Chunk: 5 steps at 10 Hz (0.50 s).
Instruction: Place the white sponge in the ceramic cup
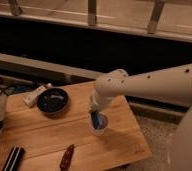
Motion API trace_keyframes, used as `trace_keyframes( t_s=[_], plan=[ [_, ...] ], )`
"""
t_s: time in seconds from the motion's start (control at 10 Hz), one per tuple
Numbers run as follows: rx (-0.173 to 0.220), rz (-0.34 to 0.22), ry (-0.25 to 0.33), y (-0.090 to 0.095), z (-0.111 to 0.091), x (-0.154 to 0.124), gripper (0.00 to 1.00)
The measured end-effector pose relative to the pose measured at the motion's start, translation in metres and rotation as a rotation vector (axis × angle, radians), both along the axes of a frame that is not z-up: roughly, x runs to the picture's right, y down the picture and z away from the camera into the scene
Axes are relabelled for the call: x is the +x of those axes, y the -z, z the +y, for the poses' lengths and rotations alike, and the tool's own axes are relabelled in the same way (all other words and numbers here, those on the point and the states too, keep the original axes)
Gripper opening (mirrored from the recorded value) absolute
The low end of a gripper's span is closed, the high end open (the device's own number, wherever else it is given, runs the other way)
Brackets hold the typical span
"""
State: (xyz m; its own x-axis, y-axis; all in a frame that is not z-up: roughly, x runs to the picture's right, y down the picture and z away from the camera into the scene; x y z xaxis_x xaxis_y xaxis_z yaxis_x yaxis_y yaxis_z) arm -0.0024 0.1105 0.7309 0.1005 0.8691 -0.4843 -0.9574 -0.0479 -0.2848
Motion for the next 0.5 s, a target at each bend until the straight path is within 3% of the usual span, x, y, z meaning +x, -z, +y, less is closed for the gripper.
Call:
trace_keyframes(
  t_s=[0.2, 0.5],
  plan=[
    [-0.012, 0.015, -0.013, -0.011, 0.003, 0.001, 0.78],
    [-0.010, 0.045, -0.040, -0.011, 0.005, 0.015, 0.80]
  ],
)
